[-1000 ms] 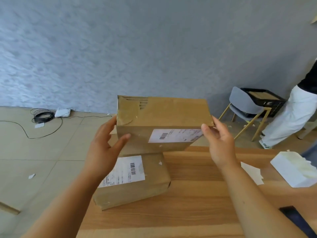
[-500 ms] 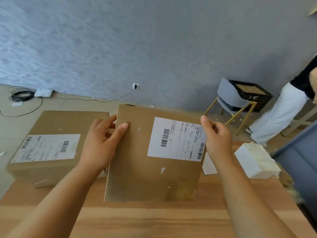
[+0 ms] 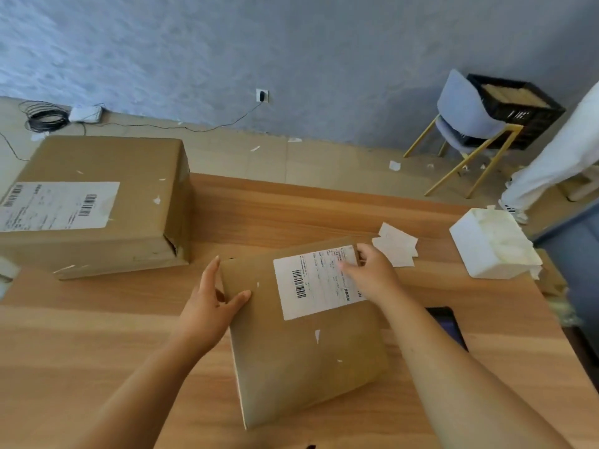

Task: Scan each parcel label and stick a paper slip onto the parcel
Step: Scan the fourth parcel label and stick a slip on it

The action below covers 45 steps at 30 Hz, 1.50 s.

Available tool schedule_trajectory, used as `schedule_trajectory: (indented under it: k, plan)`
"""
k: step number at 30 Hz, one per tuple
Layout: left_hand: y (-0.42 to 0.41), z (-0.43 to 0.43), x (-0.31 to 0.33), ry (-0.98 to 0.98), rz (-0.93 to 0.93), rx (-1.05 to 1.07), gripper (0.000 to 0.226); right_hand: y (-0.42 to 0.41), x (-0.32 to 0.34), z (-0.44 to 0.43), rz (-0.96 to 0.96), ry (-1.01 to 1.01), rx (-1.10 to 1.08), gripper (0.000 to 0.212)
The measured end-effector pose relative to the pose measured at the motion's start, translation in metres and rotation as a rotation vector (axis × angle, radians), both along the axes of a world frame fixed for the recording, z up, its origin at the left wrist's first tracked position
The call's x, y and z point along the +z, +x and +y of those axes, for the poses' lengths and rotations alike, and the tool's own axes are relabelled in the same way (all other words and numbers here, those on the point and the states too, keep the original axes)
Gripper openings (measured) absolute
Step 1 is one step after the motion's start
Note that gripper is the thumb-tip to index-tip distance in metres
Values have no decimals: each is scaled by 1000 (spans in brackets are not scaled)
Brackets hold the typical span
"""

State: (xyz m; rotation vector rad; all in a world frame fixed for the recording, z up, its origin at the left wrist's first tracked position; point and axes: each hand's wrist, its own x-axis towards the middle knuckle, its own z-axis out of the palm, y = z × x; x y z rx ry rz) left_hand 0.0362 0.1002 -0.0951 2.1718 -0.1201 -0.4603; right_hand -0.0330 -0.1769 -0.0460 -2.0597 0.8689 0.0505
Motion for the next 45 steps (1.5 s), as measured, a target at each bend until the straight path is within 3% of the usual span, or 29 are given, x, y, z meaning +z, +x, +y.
schedule_trajectory:
  k: [2, 5, 8, 11, 13, 16, 20, 25, 32, 37, 45]
  plan:
    - [-3, 7, -12, 50, 78, -3, 88, 1, -11, 8, 73, 58, 112, 68]
    - [-5, 19, -21, 132, 184, -17, 89, -3, -22, 21, 133, 90, 237, 81]
    - [-3, 23, -19, 250, 104, -58, 92, -15, -30, 36, 225, -150, 307, 78]
    - [3, 18, -10, 282, -57, -199, 91, -35, -28, 57, 241, -487, 299, 54]
    - [8, 12, -7, 285, -122, -315, 89, -50, -23, 72, 288, -608, 266, 41]
    - [13, 7, -4, 306, -122, -423, 80, -64, -17, 92, 495, -604, 264, 40]
    - [13, 12, -4, 309, -123, -427, 71, -62, -24, 108, 678, -507, 342, 64]
    - [0, 30, -12, 309, -108, -398, 62, -47, -34, 96, 601, -436, 310, 77]
    - [-21, 28, -20, 229, 12, -406, 30, -31, -48, 65, 472, -398, 304, 62]
    - [-33, 16, -15, 203, 14, -371, 31, -43, -52, 45, 364, -427, 390, 61]
    - [-42, -33, 9, 311, -306, -311, 31, -89, -39, 3, -70, -454, 168, 23]
